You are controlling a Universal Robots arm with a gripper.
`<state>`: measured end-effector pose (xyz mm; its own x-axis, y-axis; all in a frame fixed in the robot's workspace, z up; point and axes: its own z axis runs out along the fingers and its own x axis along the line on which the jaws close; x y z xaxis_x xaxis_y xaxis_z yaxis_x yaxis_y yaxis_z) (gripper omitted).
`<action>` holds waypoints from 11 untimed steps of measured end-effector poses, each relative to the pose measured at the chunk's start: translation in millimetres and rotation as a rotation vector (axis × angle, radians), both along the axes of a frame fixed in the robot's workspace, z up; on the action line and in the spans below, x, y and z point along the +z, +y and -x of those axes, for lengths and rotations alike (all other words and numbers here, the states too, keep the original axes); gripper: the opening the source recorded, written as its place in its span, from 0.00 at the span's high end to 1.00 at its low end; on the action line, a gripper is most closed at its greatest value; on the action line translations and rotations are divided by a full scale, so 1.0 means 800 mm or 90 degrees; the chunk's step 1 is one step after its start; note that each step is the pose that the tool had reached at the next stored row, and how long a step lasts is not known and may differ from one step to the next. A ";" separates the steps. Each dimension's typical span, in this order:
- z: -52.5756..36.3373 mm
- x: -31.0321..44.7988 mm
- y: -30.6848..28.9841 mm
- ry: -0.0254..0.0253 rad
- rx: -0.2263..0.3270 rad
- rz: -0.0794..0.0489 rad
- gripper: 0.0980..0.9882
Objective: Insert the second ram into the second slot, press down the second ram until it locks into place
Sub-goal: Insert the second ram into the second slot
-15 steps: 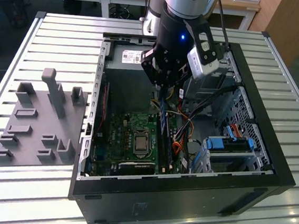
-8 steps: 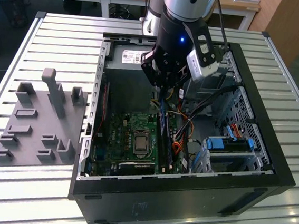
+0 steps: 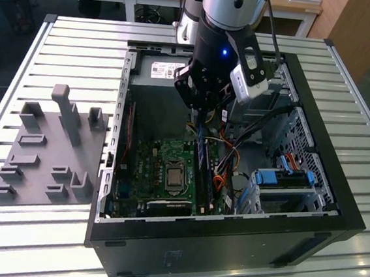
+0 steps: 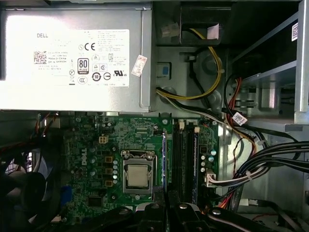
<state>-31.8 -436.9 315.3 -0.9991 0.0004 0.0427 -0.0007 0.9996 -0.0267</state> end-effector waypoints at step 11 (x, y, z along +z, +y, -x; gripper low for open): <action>0.000 -0.0075 0.0000 0.0000 0.000 0.000 0.96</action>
<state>-31.8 -436.9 309.3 -0.9991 0.0005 0.0427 -0.0007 0.9996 -0.0267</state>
